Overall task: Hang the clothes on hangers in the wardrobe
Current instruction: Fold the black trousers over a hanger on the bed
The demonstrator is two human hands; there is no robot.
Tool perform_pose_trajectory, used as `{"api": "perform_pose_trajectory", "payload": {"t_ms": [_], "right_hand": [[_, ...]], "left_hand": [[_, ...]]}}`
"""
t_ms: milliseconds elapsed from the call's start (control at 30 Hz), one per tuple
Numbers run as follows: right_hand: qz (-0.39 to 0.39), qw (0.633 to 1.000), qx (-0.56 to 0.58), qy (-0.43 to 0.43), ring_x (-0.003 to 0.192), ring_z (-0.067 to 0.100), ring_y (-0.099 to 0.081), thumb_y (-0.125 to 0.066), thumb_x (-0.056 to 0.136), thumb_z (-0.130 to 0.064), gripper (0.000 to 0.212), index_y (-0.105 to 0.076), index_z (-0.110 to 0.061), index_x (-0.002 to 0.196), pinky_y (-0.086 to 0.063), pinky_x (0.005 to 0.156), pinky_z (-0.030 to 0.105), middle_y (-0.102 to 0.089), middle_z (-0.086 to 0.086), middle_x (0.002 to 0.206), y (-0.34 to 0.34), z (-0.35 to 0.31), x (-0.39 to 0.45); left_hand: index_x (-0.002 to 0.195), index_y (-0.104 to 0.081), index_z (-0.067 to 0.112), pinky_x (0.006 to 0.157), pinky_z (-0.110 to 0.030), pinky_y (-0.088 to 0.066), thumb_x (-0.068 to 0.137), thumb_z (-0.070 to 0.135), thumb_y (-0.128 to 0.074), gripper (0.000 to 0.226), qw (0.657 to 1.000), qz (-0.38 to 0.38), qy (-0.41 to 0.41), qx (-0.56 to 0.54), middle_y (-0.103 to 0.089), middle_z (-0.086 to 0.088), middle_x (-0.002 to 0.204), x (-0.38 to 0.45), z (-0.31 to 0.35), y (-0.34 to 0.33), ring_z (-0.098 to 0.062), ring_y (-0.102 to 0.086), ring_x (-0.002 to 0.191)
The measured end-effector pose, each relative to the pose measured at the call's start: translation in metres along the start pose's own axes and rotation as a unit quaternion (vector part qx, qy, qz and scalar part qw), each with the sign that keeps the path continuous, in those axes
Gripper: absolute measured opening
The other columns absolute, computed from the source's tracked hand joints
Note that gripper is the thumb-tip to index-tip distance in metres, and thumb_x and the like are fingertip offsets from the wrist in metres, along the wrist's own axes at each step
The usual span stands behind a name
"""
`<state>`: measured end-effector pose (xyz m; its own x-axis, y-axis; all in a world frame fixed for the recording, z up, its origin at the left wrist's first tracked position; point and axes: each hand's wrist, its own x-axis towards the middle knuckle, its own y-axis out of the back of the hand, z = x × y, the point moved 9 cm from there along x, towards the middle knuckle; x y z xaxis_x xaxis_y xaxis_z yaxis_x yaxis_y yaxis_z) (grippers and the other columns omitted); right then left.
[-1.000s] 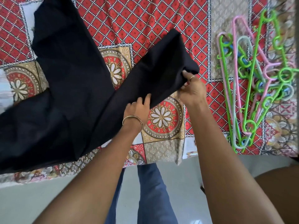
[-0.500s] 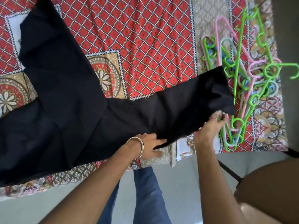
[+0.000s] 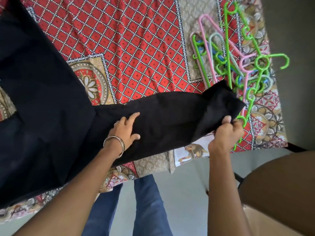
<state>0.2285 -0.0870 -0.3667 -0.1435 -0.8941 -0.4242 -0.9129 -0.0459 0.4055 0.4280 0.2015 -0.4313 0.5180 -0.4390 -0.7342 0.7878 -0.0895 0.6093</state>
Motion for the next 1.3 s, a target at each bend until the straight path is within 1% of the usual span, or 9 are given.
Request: {"api": "perform_pose_trajectory", "payload": {"t_ms": [133, 300, 400, 567, 767, 933, 1033, 1100, 1300], "right_hand": [[0.061, 0.99, -0.053, -0.114, 0.101, 0.021, -0.061, -0.059, 0.084, -0.056, 0.053, -0.053, -0.018, 0.12, -0.052, 0.09, 0.044, -0.063, 0.0, 0.112, 0.014, 0.032, -0.012], [-0.001, 0.933, -0.36, -0.026, 0.123, 0.042, -0.043, -0.081, 0.065, -0.056, 0.114, -0.02, -0.003, 0.144, -0.037, 0.1, 0.05, -0.041, 0.023, 0.137, -0.014, 0.031, -0.032], [-0.007, 0.883, -0.468, -0.035, 0.121, 0.041, -0.045, -0.078, 0.075, -0.044, 0.101, -0.016, -0.008, 0.147, -0.041, 0.096, 0.055, -0.042, 0.019, 0.136, -0.014, 0.044, -0.028], [0.143, 0.957, -0.253, -0.012, 0.103, 0.037, -0.06, -0.042, 0.095, -0.013, 0.032, -0.052, -0.001, 0.123, -0.039, 0.078, 0.032, -0.064, 0.021, 0.112, 0.034, 0.021, -0.013], [0.221, 0.931, -0.054, -0.287, 0.078, 0.038, -0.065, -0.033, 0.099, -0.033, 0.043, -0.052, 0.004, 0.109, -0.058, 0.066, 0.05, -0.062, 0.026, 0.101, 0.082, 0.088, -0.028], [0.018, 0.953, -0.302, 0.011, 0.081, 0.031, -0.051, -0.036, 0.103, -0.037, 0.045, -0.061, -0.001, 0.09, -0.036, 0.071, 0.033, -0.059, 0.011, 0.083, 0.015, 0.03, -0.047], [-0.269, 0.854, -0.37, 0.245, 0.082, 0.027, -0.051, -0.054, 0.097, -0.031, 0.027, -0.058, -0.008, 0.084, -0.033, 0.07, 0.03, -0.054, 0.003, 0.083, -0.07, 0.02, -0.085], [-0.358, 0.785, -0.435, 0.259, 0.108, 0.024, -0.048, -0.056, 0.095, -0.035, 0.024, -0.061, -0.015, 0.108, -0.039, 0.085, 0.036, -0.054, 0.003, 0.11, -0.095, 0.043, -0.089], [-0.028, 0.858, -0.513, -0.018, 0.118, 0.04, -0.042, -0.048, 0.097, -0.036, 0.034, -0.049, -0.012, 0.122, -0.037, 0.093, 0.048, -0.043, 0.02, 0.132, -0.002, 0.059, -0.033]], "left_hand": [[0.145, 0.009, 0.05, 0.086, -0.043, -0.045, 0.079, 0.048, -0.07, 0.102, 0.987, 0.003, -0.004, 0.162, -0.031, -0.004, 0.121, -0.006, 0.023, -0.005, -0.024, -0.038, 0.111], [0.144, 0.02, 0.043, 0.104, -0.064, -0.027, 0.078, 0.045, -0.071, 0.113, 0.974, 0.008, -0.029, 0.223, 0.019, -0.001, 0.155, -0.011, 0.042, -0.027, -0.032, 0.005, 0.145], [0.14, 0.026, 0.048, 0.104, -0.073, -0.015, 0.077, 0.043, -0.073, 0.118, 0.98, -0.02, -0.019, 0.198, 0.045, 0.004, 0.146, -0.008, 0.038, -0.029, -0.034, 0.029, 0.14], [0.136, 0.029, 0.053, 0.101, -0.077, -0.011, 0.076, 0.041, -0.076, 0.121, 0.984, -0.047, -0.005, 0.173, 0.054, 0.007, 0.138, -0.002, 0.03, -0.027, -0.034, 0.037, 0.135], [0.135, 0.031, 0.054, 0.101, -0.078, -0.01, 0.078, 0.04, -0.074, 0.121, 0.983, -0.055, -0.014, 0.173, 0.054, 0.007, 0.138, -0.002, 0.037, -0.031, -0.034, 0.038, 0.135], [0.135, 0.029, 0.055, 0.101, -0.076, -0.014, 0.077, 0.045, -0.073, 0.119, 0.982, -0.034, -0.034, 0.184, 0.051, 0.008, 0.141, 0.001, 0.038, -0.028, -0.032, 0.034, 0.138], [0.138, 0.027, 0.053, 0.1, -0.072, -0.02, 0.08, 0.049, -0.068, 0.112, 0.98, -0.032, -0.057, 0.19, 0.048, 0.011, 0.143, 0.001, 0.039, -0.028, -0.03, 0.029, 0.141], [0.144, 0.018, 0.049, 0.102, -0.062, -0.026, 0.086, 0.05, -0.06, 0.098, 0.979, -0.014, -0.074, 0.188, 0.034, 0.014, 0.151, 0.0, 0.04, -0.021, -0.026, 0.016, 0.146], [0.133, -0.048, 0.028, 0.092, -0.049, -0.032, 0.084, 0.035, -0.063, 0.052, 0.945, 0.323, 0.016, 0.039, -0.041, -0.005, 0.136, -0.016, -0.014, 0.091, -0.033, -0.041, 0.118]]}}
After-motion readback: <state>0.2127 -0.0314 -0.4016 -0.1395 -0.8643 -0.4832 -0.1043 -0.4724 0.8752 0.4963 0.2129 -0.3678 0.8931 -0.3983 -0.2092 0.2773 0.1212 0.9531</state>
